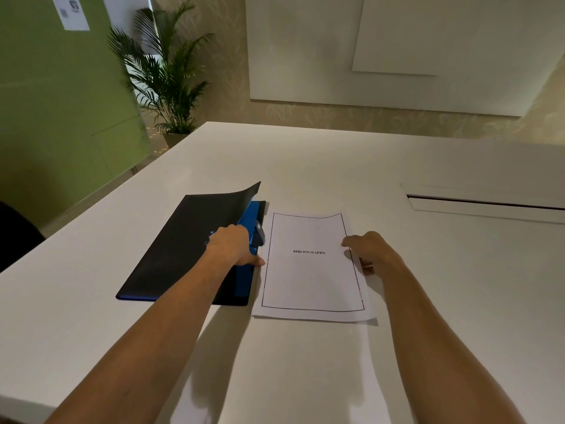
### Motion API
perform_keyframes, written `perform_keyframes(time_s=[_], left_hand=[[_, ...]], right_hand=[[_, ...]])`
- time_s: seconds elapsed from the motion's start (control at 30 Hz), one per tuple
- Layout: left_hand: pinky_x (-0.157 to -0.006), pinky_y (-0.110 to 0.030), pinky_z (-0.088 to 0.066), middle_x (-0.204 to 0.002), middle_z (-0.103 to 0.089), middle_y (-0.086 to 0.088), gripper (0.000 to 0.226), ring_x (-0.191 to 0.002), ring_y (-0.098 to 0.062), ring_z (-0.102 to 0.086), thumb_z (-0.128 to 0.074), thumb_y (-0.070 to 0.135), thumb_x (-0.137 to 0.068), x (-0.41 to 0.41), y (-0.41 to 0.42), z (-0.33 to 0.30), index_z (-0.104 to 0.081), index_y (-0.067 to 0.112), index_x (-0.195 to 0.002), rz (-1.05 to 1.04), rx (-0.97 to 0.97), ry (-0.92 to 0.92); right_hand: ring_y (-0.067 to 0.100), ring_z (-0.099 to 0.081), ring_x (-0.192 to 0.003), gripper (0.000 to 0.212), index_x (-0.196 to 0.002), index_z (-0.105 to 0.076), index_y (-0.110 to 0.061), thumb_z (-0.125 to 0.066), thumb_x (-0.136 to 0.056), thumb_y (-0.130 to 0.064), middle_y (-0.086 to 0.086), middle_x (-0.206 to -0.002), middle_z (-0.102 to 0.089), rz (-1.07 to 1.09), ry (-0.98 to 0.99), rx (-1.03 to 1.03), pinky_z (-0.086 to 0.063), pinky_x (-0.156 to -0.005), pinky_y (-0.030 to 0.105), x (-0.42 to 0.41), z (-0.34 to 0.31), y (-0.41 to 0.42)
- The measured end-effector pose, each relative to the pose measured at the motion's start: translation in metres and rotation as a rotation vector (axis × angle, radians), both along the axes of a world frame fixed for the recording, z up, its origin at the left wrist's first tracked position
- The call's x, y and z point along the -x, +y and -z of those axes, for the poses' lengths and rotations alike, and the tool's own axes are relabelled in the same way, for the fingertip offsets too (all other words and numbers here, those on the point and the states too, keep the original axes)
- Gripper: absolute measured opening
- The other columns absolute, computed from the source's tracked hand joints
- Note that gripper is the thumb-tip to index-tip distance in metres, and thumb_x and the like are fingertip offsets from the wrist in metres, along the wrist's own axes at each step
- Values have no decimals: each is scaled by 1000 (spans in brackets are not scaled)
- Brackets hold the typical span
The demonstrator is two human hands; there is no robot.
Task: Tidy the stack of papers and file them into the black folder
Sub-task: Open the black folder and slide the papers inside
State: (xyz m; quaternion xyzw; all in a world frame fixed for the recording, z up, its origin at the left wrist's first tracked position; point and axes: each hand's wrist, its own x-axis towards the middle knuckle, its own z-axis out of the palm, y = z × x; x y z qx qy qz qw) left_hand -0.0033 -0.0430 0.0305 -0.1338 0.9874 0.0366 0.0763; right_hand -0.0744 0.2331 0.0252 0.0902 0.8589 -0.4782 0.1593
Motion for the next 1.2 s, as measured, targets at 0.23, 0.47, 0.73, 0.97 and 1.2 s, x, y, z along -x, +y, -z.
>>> perform_keyframes(time_s=[0.23,0.47,0.73,0.97,1.2], left_hand=[[-64,-30,-49,-71,-50,-1,65,-67,-17,-56,-68,67,-68,0,2,-1,-51,10,-93,-5,30,-4],[-64,-29,-46,-72,-47,0,63,-68,-16,-53,-68,66,-70,-1,3,-2,-48,11,-95,-1,21,-5],[-62,-29,-44,-71,-45,0,66,-63,-14,-49,-68,67,-69,-4,5,-4,-45,11,-97,-20,41,1],[-65,-30,-46,-78,-49,-2,71,-72,-17,-54,-68,67,-69,-6,5,-6,-50,9,-105,-8,32,5],[-61,-28,-44,-73,-48,0,72,-62,-13,-50,-68,68,-68,-7,4,-5,-49,9,-105,-15,30,29]], right_hand=[[35,-57,-103,41,-113,-49,-5,-61,-82,-29,14,-107,-57,-62,126,-320,-42,-75,34,-8,-2,-20],[40,-51,-119,63,-137,-34,-1,-61,-87,-27,22,-132,-52,-56,119,-337,-39,-80,38,-6,-9,-30],[27,-47,-95,73,-141,-32,-3,-68,-84,-31,16,-128,-54,-55,60,-110,-38,-77,34,-3,-2,-26],[6,-41,-34,23,-82,-60,-7,-71,-79,-27,-6,-44,-57,62,10,135,-29,-50,21,-2,2,-12],[20,-46,-61,14,-78,-54,-8,-66,-84,-10,8,-70,-51,-17,-23,111,-30,-52,26,-6,9,-4]])
